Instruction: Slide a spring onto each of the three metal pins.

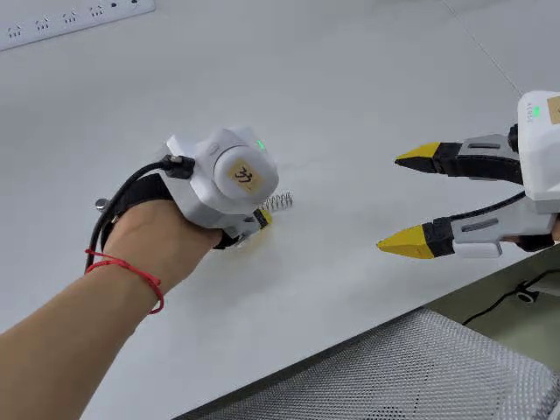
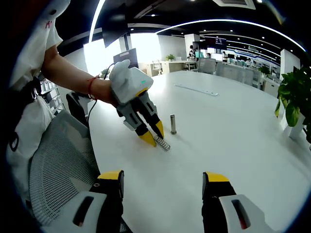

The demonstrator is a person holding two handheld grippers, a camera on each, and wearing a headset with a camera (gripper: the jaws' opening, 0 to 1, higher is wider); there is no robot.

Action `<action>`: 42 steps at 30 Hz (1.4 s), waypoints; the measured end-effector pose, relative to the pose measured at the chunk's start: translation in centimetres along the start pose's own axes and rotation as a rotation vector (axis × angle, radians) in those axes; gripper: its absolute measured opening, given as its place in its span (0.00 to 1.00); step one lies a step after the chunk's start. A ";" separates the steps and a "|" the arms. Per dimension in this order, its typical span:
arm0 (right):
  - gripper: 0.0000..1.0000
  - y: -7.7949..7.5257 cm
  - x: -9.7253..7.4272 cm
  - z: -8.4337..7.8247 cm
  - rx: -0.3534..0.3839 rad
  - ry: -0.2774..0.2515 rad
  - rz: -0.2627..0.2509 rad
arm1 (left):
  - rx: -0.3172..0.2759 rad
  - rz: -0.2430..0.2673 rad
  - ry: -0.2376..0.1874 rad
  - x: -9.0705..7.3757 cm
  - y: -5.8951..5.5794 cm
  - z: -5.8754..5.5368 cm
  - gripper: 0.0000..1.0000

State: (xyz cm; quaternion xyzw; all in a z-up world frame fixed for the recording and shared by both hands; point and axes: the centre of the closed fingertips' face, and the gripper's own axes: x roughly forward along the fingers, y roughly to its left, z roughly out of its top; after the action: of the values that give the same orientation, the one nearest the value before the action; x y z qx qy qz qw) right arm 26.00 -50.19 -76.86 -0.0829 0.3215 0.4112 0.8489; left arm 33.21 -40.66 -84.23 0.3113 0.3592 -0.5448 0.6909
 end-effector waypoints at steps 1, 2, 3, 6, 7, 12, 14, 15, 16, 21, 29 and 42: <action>0.63 0.0 0.0 0.0 0.000 -0.001 0.000 | -0.011 -0.002 0.002 0.0 -0.1 0.0 0.11; 0.63 0.0 0.0 0.0 0.001 -0.002 0.001 | -0.018 -0.004 0.002 0.1 -0.1 0.0 0.09; 0.63 0.0 0.0 0.0 0.003 -0.002 0.001 | -0.033 0.002 0.007 0.0 0.0 0.0 0.09; 0.64 0.0 0.0 -0.1 0.004 0.000 0.003 | -0.032 0.001 0.010 0.0 0.0 0.0 0.09; 0.64 0.0 0.0 -0.1 0.004 0.001 0.004 | -0.034 -0.001 0.010 0.0 0.0 0.0 0.09; 0.65 0.0 0.0 0.0 0.004 -0.003 0.007 | -0.037 -0.002 0.015 0.0 -0.1 -0.1 0.07; 0.66 0.1 0.0 0.0 0.005 -0.004 0.013 | -0.034 -0.002 0.018 -0.1 -0.2 -0.1 0.07; 0.66 0.1 0.1 0.0 0.003 -0.004 0.016 | -0.041 -0.004 0.021 -0.1 -0.3 -0.1 0.07; 0.66 0.2 0.1 -0.1 0.003 -0.001 0.017 | -0.043 -0.009 0.021 -0.1 -0.3 -0.1 0.07; 0.69 0.2 0.1 -0.3 0.013 -0.002 0.022 | -0.063 -0.015 0.009 -0.2 -0.4 -0.2 0.06; 0.80 0.6 0.1 -0.2 0.016 -0.020 0.044 | -0.082 -0.022 -0.016 -0.2 -0.8 0.0 0.05; 0.82 1.0 -0.1 0.7 0.006 -0.033 0.055 | -0.128 -0.056 -0.093 -1.0 -1.6 0.7 0.05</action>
State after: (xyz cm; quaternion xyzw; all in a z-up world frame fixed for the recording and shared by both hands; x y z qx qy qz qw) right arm 25.56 -49.37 -76.13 -0.0649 0.3109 0.4348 0.8427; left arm 31.63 -41.04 -83.10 0.2305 0.3694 -0.5539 0.7097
